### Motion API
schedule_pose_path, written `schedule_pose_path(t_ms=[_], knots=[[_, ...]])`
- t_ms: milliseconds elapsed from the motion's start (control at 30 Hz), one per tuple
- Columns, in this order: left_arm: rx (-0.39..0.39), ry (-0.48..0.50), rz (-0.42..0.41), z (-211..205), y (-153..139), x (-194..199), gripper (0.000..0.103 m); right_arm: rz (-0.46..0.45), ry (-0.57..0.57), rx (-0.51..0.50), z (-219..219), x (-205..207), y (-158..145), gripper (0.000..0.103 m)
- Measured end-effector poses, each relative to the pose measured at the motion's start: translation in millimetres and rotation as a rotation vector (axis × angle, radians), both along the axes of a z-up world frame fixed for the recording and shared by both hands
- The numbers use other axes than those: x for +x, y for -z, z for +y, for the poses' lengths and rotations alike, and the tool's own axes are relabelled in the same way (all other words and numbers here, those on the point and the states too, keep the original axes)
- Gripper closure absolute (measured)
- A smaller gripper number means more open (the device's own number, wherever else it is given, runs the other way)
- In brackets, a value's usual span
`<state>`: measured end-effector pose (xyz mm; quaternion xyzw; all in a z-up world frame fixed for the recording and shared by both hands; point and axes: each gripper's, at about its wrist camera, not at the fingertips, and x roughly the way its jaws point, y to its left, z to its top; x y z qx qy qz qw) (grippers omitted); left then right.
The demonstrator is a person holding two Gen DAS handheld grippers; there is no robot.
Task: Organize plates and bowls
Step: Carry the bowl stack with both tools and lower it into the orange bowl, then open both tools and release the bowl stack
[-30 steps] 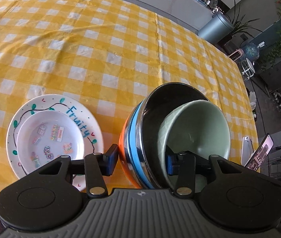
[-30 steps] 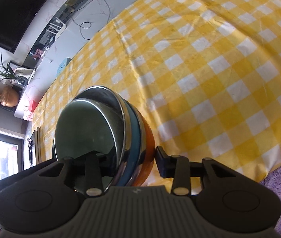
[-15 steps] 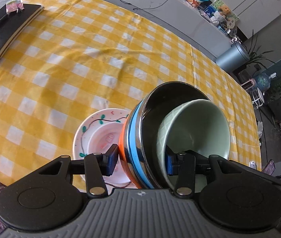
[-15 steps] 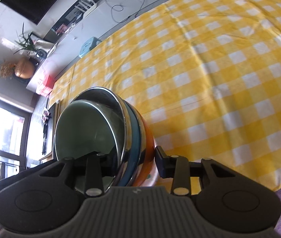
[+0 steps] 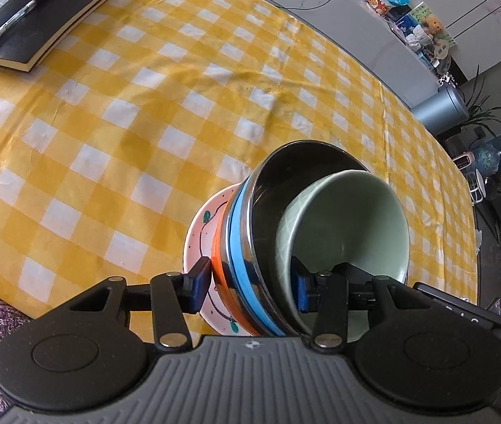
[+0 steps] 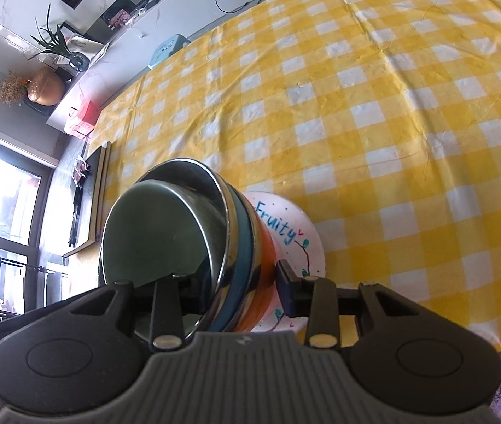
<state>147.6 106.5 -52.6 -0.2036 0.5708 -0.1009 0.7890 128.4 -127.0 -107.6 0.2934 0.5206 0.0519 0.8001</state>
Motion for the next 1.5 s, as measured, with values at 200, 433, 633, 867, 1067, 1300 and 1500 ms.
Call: schedule_pose_path(t_ms=[200, 433, 633, 867, 1067, 1300, 1500], knots=[[0.021, 0.028, -0.006, -4, 4, -2, 0.051, 0.006, 0.006, -0.003, -4, 0, 6, 0.068], [0.028, 0.030, -0.012, -4, 4, -2, 0.053, 0.009, 0.014, 0.021, -8, -1, 8, 0.061], [0.027, 0.025, -0.049, -3, -2, -2, 0.050, -0.014, 0.002, 0.013, -6, -2, 4, 0.056], [0.061, 0.039, -0.136, -3, -16, -3, 0.049, -0.071, -0.008, -0.044, -3, -3, -9, 0.042], [0.156, 0.077, -0.228, -9, -36, -9, 0.040, -0.114, -0.035, -0.098, -1, -5, -20, 0.036], [0.237, 0.123, -0.474, -19, -80, -43, 0.038, -0.319, -0.038, -0.224, -5, -32, -58, 0.027], [0.333, 0.158, -0.660, -40, -100, -83, 0.038, -0.494, -0.015, -0.347, -15, -74, -81, 0.019]])
